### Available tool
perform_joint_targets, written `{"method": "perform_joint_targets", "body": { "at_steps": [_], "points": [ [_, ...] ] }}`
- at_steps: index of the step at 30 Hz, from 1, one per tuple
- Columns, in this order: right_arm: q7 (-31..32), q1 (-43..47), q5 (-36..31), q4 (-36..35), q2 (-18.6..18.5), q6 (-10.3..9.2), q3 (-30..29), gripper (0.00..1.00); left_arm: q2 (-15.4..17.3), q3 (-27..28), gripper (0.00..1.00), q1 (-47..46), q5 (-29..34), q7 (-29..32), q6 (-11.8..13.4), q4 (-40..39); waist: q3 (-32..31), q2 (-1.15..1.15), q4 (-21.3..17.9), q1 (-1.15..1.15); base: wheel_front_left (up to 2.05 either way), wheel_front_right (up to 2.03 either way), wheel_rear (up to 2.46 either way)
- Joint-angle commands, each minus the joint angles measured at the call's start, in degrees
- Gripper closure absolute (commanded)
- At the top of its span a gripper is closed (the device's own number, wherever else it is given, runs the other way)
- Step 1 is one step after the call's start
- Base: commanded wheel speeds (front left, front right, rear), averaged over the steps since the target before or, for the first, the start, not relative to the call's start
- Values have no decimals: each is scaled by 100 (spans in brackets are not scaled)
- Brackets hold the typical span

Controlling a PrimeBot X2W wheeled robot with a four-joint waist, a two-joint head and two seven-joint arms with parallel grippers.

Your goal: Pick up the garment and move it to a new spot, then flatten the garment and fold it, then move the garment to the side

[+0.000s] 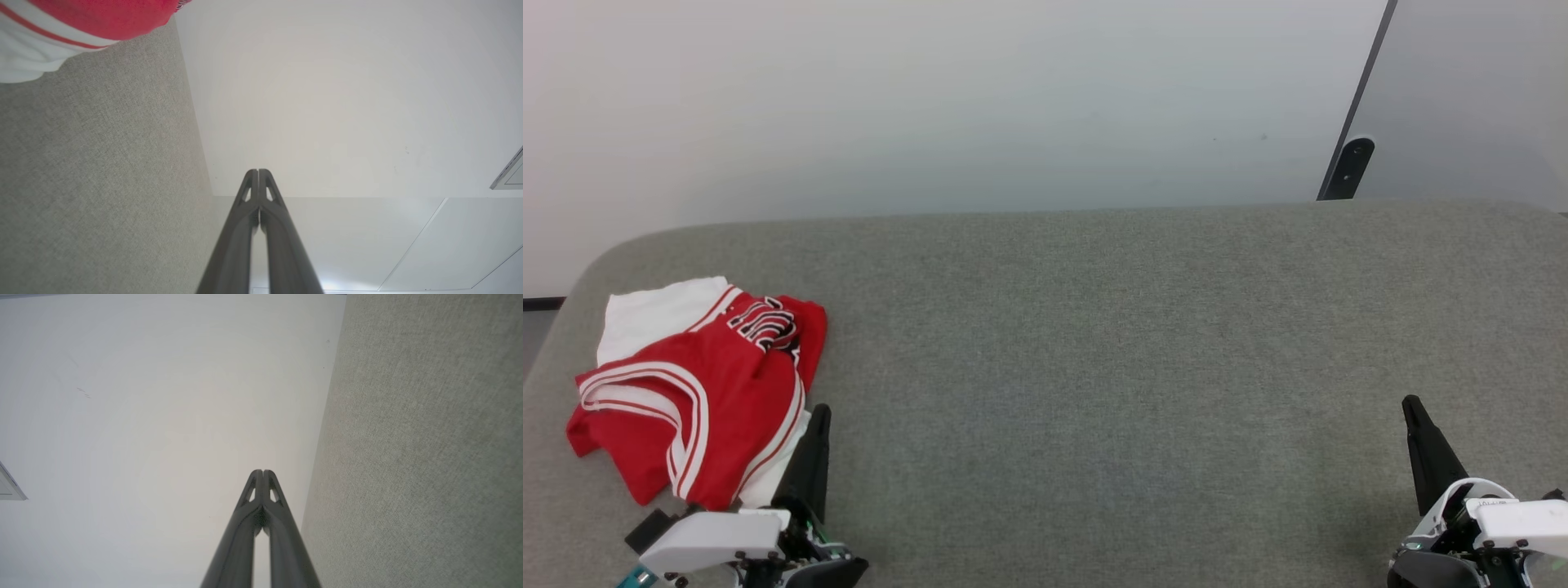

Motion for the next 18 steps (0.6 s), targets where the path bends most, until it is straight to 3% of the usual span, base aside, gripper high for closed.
{"method": "perform_joint_targets", "body": {
  "at_steps": [1, 2, 3, 8, 18],
  "points": [
    [4, -13, 25, -19, 13, -8, 4, 100, -2, 10, 100, -47, -18, 6, -44, -2, 0, 0, 0, 0, 0, 0, 0],
    [4, -13, 25, -19, 13, -8, 4, 100, -2, 11, 100, -47, -18, 6, -44, -2, 0, 0, 0, 0, 0, 0, 0],
    [-2, 0, -1, -2, 0, 0, 3, 0, 0, 0, 0, 0, 0, -1, 0, -2, 0, 0, 0, 0, 0, 0, 0],
    [-16, 178, -8, 233, 27, 1, 27, 0, -59, -29, 0, 231, 4, -14, 12, 223, 0, 0, 0, 0, 0, 0, 0],
    [-310, 113, -198, 195, 22, 1, 473, 0, -19, -252, 0, 373, 152, -292, 12, -98, -6, 0, -9, 0, 0, 0, 0]
  ]
}}
